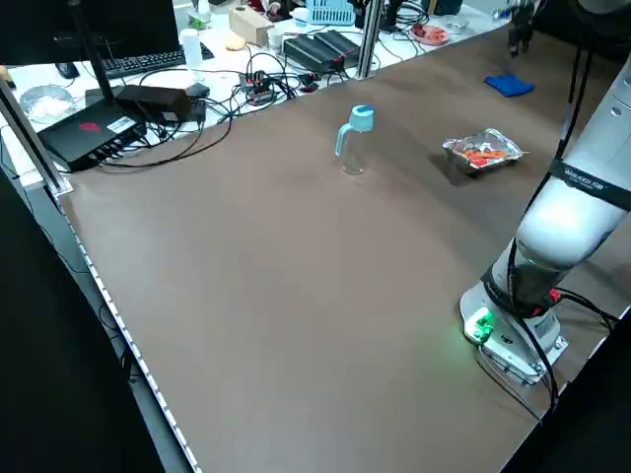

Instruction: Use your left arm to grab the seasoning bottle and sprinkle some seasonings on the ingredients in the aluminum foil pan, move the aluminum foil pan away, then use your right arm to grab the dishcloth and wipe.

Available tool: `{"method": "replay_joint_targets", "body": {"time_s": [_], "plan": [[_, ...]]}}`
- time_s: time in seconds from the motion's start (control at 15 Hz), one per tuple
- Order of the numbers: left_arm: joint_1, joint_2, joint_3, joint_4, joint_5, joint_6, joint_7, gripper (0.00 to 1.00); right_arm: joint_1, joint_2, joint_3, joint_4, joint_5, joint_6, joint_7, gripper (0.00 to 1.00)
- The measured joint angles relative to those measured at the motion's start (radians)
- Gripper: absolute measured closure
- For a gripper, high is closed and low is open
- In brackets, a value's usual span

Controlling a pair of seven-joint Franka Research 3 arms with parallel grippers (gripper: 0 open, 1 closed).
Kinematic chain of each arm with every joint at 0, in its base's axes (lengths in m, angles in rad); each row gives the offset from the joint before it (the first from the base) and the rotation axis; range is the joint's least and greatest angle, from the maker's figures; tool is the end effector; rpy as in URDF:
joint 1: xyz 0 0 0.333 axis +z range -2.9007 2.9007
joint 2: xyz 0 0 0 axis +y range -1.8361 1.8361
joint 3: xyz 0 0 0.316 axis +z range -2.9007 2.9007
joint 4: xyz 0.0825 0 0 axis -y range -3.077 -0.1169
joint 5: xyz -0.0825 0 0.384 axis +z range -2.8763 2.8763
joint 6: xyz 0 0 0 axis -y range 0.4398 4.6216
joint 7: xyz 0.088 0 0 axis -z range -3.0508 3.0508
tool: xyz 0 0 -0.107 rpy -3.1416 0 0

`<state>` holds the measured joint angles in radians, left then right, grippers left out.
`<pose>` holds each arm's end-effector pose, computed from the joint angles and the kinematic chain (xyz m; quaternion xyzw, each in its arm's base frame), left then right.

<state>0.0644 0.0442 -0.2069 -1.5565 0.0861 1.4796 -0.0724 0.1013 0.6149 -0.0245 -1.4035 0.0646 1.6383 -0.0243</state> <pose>0.5530 -0.0668 0.6000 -0.9969 0.0338 0.0555 0.0447 0.6709 0.0610 0.3199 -0.9808 -0.0423 0.1893 0.0189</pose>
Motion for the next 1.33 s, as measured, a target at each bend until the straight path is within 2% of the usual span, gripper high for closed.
{"method": "replay_joint_targets", "body": {"time_s": [0.27, 0.6, 0.93, 1.13, 1.33], "plan": [[0.000, 0.000, 0.000, 0.000, 0.000, 0.001, 0.000, 0.00, -0.003, -0.228, -0.003, 0.005, -0.003, -0.127, -0.012, 0.00], [0.000, 0.000, 0.001, 0.001, 0.000, 0.001, 0.000, 0.00, -0.005, -0.410, -0.003, -0.015, -0.009, -0.168, -0.019, 0.00], [0.001, 0.000, 0.001, 0.001, 0.000, 0.001, 0.000, 0.00, -0.006, -0.532, -0.002, -0.095, -0.048, -0.165, -0.027, 0.00], [0.001, 0.000, 0.002, 0.001, 0.000, 0.002, 0.000, 0.00, -0.006, -0.565, 0.000, -0.138, -0.054, -0.154, -0.036, 0.00], [0.001, 0.000, 0.002, 0.001, 0.000, 0.004, 0.000, 0.00, -0.006, -0.584, 0.000, -0.139, -0.054, -0.152, -0.062, 0.00]]}}
